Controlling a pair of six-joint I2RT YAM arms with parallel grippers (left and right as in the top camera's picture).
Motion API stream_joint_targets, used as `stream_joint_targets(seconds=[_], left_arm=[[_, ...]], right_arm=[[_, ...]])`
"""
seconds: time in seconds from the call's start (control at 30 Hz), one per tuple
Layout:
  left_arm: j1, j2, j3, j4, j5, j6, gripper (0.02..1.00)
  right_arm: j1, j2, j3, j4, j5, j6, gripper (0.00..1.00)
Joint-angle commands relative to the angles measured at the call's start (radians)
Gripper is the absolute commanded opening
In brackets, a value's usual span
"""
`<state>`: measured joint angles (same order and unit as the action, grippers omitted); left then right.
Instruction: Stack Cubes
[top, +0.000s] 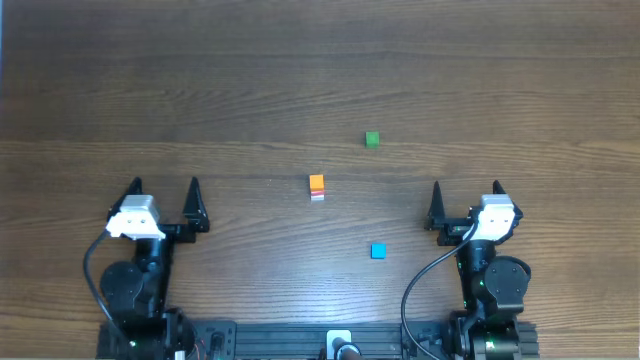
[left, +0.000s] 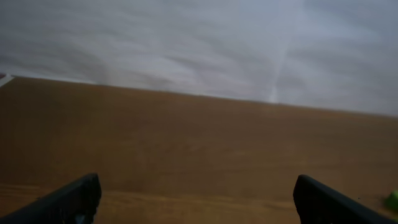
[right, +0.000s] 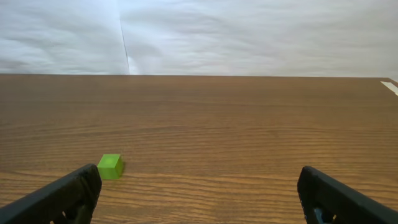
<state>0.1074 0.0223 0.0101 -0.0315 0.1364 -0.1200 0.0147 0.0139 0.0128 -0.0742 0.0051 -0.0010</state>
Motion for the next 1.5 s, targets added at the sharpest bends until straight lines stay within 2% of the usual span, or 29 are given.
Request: stream_joint_targets(seconds=[0.03, 0.9, 1.0, 1.07, 1.1, 1.2, 1.4, 1.5], left_arm=[[0.005, -0.011, -0.004, -0.032, 0.016, 0.063, 0.998], [0.005, -0.009, -0.004, -0.032, 0.016, 0.064, 1.0], [0.005, -0.009, -0.004, -0.032, 0.016, 0.064, 1.0], [0.005, -0.009, -0.004, -0.032, 0.016, 0.064, 1.0], [0.005, -0.009, -0.004, -0.032, 0.016, 0.064, 1.0], [0.005, -0.009, -0.004, -0.032, 0.016, 0.064, 1.0], [0.005, -0.009, -0.004, -0.032, 0.016, 0.064, 1.0], [0.005, -0.009, -0.004, -0.032, 0.016, 0.064, 1.0]], right_arm=[[-0.002, -0.007, -0.007, 0.0, -0.008, 0.0, 0.993], [-0.002, -0.007, -0.007, 0.022, -0.006, 0.006, 0.991], [-0.001, -0.007, -0.007, 0.068, -0.092, 0.038, 0.993], [-0.001, -0.007, -0.007, 0.111, -0.119, 0.052, 0.993], [-0.001, -0.007, -0.001, 0.166, -0.2, 0.085, 0.991], [0.0, -0.006, 0.042, 0.175, -0.275, 0.113, 0.991], [0.0, 0.088, 0.285, 0.092, -0.289, 0.043, 0.993], [0.0, 0.319, 0.521, 0.014, -0.318, 0.005, 0.993]])
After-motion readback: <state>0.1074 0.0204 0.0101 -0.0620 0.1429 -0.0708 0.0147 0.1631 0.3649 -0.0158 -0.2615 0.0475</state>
